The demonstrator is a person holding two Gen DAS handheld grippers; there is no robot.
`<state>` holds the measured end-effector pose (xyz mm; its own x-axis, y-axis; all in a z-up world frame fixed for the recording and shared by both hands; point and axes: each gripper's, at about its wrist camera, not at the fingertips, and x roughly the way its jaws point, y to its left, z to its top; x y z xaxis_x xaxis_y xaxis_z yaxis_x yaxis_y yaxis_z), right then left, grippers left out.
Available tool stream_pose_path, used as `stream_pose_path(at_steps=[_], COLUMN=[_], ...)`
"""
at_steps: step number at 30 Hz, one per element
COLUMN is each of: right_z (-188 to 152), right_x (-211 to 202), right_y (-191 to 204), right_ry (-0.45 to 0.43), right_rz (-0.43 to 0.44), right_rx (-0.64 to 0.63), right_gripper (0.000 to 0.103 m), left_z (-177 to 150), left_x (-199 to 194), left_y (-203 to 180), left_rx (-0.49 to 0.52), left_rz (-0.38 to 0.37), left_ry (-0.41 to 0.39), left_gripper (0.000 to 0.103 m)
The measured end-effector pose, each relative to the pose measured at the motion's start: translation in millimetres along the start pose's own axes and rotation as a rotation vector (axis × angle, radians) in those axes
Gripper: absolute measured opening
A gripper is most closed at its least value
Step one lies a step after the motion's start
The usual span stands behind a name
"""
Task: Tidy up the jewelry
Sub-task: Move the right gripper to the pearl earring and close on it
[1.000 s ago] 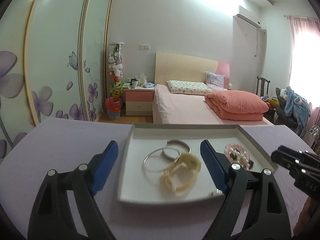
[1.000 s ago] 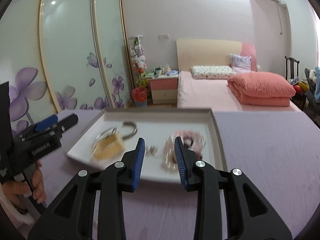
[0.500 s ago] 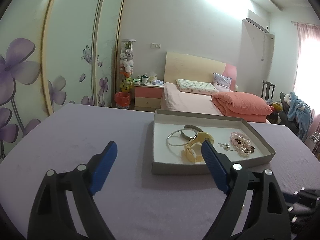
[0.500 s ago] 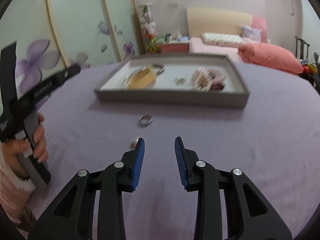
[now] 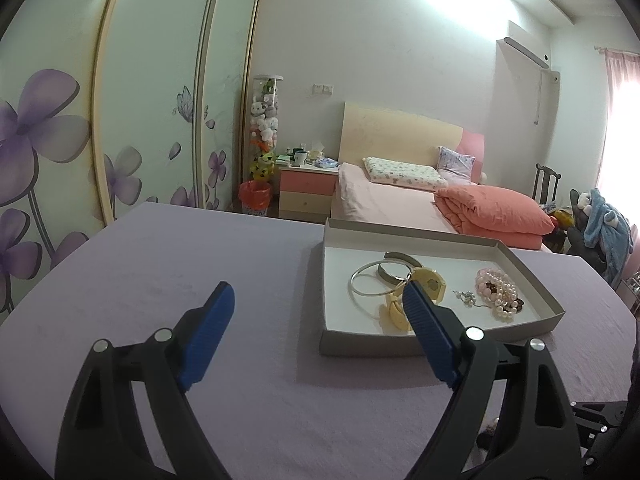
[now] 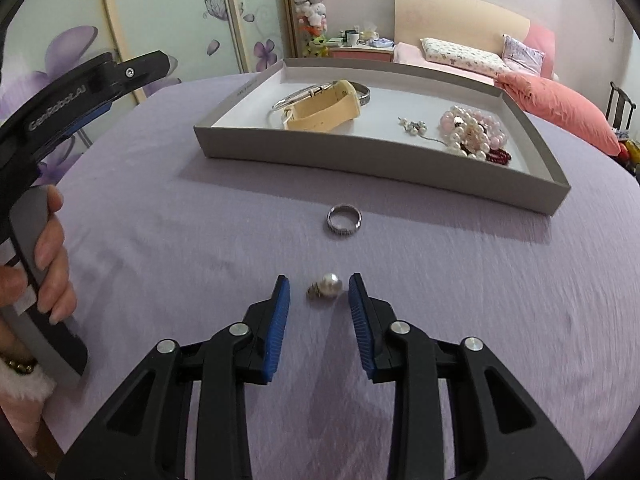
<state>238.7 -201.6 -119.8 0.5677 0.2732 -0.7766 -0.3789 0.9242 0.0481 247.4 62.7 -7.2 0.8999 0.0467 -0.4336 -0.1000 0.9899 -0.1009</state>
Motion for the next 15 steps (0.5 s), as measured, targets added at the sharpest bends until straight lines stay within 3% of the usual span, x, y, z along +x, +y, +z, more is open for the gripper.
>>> stream_pose_path(at_steps=[7,15], right_z=[-9.5,-33.9], right_x=[-9.2,-36.7], right_y=[-7.1,-78.1], right_ry=[0.005,0.006], right_rz=[-0.03,-0.161], right_rx=[-0.02,0.113], right_gripper=[0.018,0.018], left_z=[-1.4,-8.7], left_x=[0.0,-2.9], left_y=[-7.7,-35.4], left_rx=[0.022,0.077], left_rz=[-0.004,-0.083], left_ry=[0.014,0.065], left_gripper=[0.084,0.084])
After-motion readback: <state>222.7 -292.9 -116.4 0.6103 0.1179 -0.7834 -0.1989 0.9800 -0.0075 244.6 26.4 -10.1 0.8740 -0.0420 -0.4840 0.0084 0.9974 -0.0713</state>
